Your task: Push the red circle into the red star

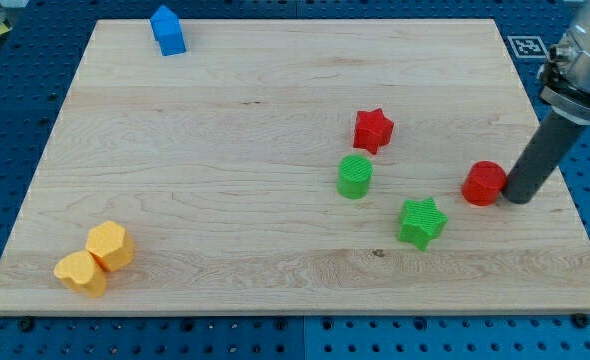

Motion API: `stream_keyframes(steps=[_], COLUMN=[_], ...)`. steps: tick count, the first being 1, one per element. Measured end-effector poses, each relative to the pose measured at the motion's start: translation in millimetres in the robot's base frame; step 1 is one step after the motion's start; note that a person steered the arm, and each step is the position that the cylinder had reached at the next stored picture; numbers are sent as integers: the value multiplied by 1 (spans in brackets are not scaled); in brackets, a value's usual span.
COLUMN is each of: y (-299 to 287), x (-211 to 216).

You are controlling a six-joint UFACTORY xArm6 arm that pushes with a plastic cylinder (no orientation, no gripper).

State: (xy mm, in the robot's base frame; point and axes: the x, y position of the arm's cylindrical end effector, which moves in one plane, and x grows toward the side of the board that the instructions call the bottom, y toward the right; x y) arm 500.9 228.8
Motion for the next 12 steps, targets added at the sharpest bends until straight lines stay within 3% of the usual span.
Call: stream_keyframes(steps=[9, 12], y=[-44, -93], x=[5, -31])
